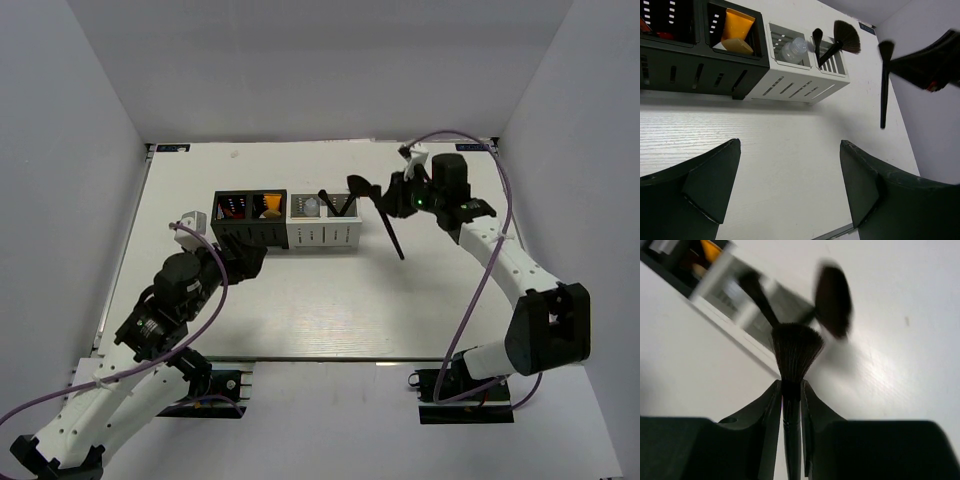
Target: Organize the makeup
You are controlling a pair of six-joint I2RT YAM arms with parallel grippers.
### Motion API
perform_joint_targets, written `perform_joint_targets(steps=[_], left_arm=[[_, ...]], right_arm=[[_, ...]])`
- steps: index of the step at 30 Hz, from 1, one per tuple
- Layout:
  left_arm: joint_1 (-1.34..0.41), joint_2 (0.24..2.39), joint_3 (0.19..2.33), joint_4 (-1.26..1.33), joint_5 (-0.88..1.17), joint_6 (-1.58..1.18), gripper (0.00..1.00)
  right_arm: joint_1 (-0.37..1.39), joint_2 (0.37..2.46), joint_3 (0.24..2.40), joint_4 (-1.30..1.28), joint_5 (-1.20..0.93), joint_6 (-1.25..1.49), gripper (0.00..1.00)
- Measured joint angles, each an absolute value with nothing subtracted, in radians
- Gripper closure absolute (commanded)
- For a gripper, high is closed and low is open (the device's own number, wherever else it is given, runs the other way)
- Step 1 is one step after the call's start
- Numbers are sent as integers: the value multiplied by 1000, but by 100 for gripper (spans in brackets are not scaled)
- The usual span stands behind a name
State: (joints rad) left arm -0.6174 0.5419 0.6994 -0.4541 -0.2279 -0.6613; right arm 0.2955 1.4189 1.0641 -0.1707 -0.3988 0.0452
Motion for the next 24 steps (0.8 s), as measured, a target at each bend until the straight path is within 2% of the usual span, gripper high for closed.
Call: perform_joint_targets(steps=[5,10,17,24], left_arm=[[-617,537,693,-431,-228,-650,10],[-617,540,693,-418,-228,-640,10],[-617,539,693,-419,-230,-637,10],[-617,522,693,-427,-254,-648,10]], right_arm=[[317,1442,1171,6,-556,54,100],[351,1597,1269,231,-666,84,100],[386,1847,1472,411,-719,126,100],[394,1878,1483,563,-756,162,100]])
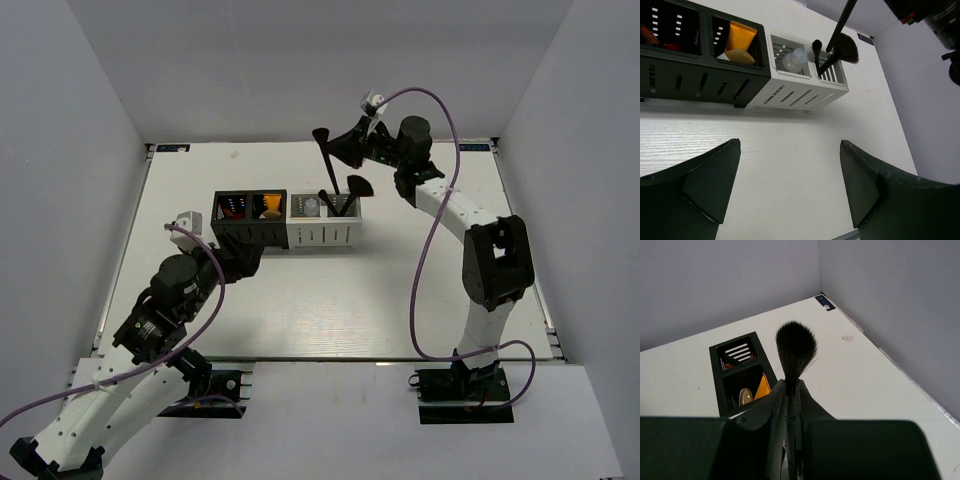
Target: Organize the makeup
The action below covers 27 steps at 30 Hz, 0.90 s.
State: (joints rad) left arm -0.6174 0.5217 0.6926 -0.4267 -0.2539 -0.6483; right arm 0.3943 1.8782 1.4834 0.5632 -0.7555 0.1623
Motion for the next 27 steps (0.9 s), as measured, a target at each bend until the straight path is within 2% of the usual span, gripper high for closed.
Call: perform_joint_targets(steps=[9,13,15,16,19,21,27], left_arm=[[-617,531,693,-430,-270,-651,10],[-617,566,693,-414,-269,-643,10],[-617,583,693,-411,-269,-640,10],[-617,590,693,-411,-269,-638,10],[-617,593,693,-411,-269,-636,9],[-617,584,693,-410,-270,-637,9],[-617,561,693,-414,-276,-656,7]], right_arm=[[394,1871,1241,673,-790,145,100],[393,1871,1202,690,-793,130,99],[393,1867,1195,694,-795,121,87],[393,1863,1188,694,-796,115,72],[392,1840,1167,688,-804,92,52],[392,1820,1156,681,-812,72,45],[381,1756,1149,630,-818,22,39]])
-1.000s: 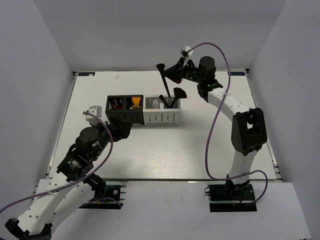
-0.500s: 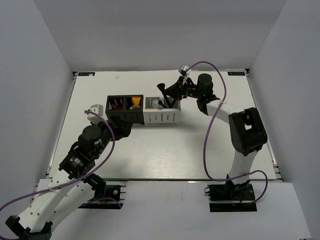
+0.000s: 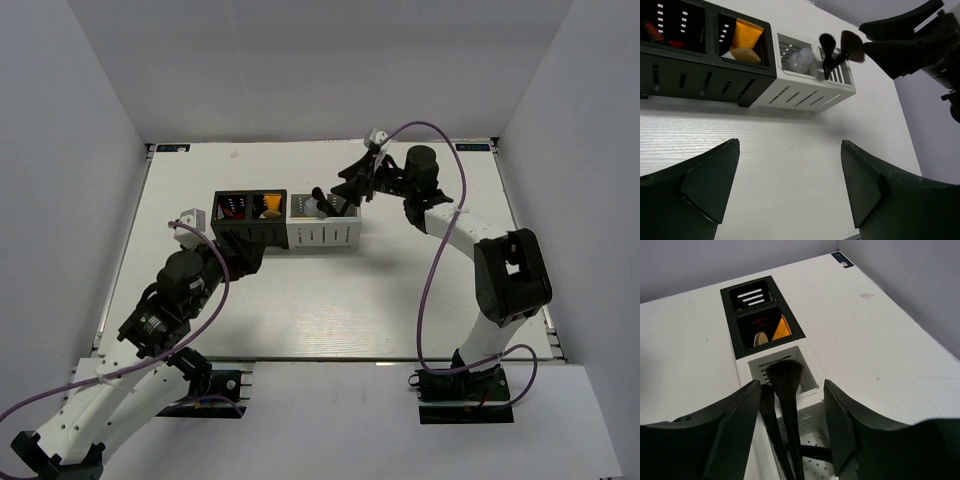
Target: Organize the makeup
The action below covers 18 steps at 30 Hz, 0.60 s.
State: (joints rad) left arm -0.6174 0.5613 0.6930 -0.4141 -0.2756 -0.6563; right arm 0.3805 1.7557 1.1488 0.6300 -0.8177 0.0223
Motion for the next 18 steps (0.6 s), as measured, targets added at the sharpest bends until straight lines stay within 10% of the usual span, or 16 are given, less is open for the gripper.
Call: perform_joint_targets(steps=[6,18], left_arm=[[-617,576,693,-456,-298,-682,2],[-617,542,693,-464,-334,-686,2]], right_arm=[[370,1706,1266,361,-748,-45,12],[320,1492,1298,-242,-471,-144,11]])
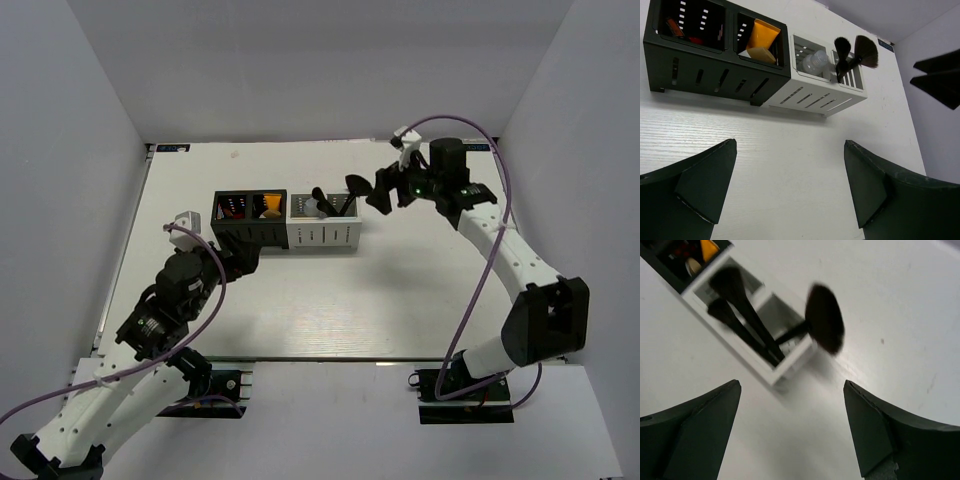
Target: Organize the makeup
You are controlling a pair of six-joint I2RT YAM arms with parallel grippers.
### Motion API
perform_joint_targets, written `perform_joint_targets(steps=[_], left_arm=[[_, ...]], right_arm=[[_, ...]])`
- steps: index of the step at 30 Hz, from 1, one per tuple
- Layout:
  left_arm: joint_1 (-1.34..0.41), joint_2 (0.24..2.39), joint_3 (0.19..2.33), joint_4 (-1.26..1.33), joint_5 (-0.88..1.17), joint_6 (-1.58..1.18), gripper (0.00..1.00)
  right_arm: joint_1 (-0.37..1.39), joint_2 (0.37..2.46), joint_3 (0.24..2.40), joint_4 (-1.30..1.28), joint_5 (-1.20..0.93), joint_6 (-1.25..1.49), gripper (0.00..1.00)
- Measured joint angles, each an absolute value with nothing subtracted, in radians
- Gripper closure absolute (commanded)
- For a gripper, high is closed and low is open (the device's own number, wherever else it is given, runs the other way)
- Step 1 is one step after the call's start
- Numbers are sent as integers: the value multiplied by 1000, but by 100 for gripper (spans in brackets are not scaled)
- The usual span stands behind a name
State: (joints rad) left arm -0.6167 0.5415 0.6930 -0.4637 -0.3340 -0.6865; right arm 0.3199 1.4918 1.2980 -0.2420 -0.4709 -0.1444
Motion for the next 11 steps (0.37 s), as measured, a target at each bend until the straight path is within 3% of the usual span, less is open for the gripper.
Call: perform_joint_targets(steps=[11], left_arm=[[-617,566,678,-391,-261,-608,2]], right_arm=[[313,1409,1136,-315,-255,-93,11]])
